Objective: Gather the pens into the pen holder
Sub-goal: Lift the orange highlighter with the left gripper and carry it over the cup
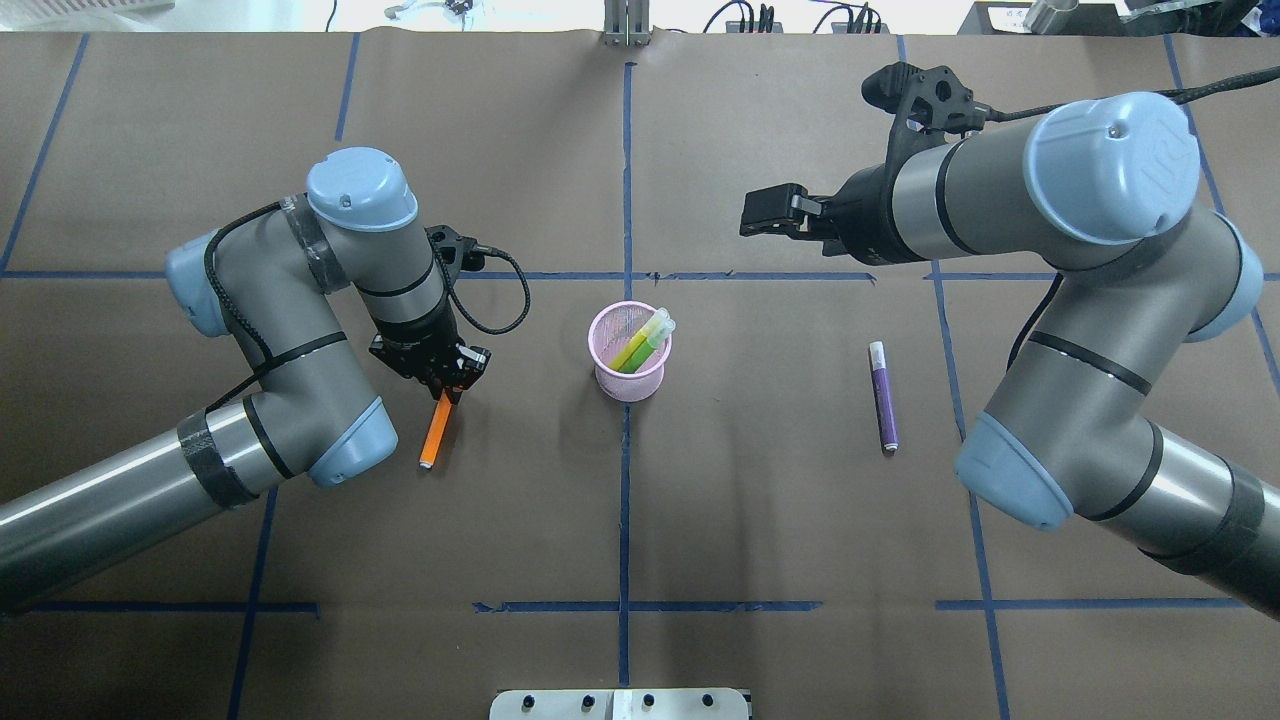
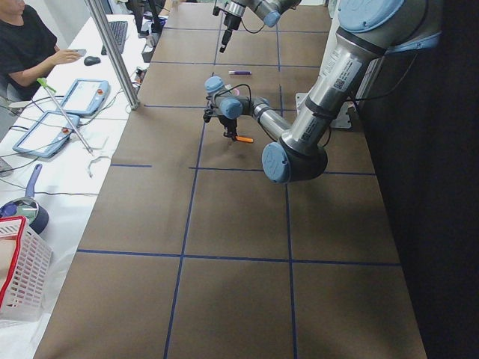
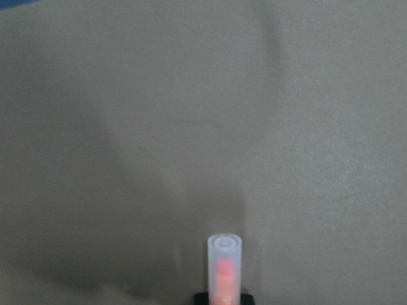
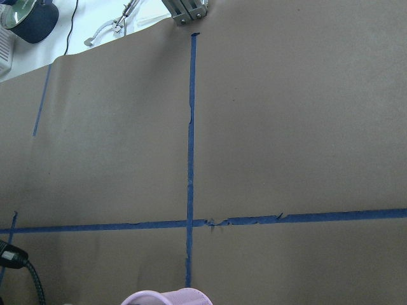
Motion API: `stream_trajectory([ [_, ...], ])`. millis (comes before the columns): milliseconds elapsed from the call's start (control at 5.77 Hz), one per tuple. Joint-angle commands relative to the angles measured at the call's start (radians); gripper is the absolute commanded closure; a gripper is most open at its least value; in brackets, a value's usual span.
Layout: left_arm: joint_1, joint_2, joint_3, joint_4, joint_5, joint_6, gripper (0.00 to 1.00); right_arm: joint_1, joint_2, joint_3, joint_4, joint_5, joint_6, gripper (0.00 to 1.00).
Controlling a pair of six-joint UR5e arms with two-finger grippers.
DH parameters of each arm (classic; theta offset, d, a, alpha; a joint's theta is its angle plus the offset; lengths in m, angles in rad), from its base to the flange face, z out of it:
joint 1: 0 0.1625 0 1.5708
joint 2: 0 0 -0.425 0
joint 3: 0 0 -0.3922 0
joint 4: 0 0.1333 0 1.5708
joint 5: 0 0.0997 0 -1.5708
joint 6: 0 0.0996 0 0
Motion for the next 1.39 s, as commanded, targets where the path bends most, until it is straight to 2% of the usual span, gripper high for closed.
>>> stream_trajectory([
  [0,-0.008,-0.009,-0.122,-0.02,0.011,-0.009,1.0,0.003,-0.003,0.007,0.001,0.001,0.0,0.0],
  [347,-0.002,-0.021,-0.284,-0.169,0.249,-0.221,1.0,0.003,-0.038,0.024,0.003,0.043,-0.015,0.0],
  [520,0.007,-0.031,-0.301,-0.241,0.387,-0.321,1.0,0.006,-0.047,0.034,0.003,0.071,-0.017,0.0],
  [867,0.118,-0.072,-0.286,-0.262,0.613,-0.392,1.0,0.018,-0.101,0.041,0.001,0.068,-0.011,0.0],
  [1040,0.133,-0.077,-0.281,-0.265,0.65,-0.429,1.0,0.03,-0.112,0.038,-0.008,0.077,-0.015,0.0],
  [1213,0.188,-0.075,-0.265,-0.318,0.737,-0.451,1.0,0.03,-0.112,0.035,-0.013,0.081,-0.023,0.0],
])
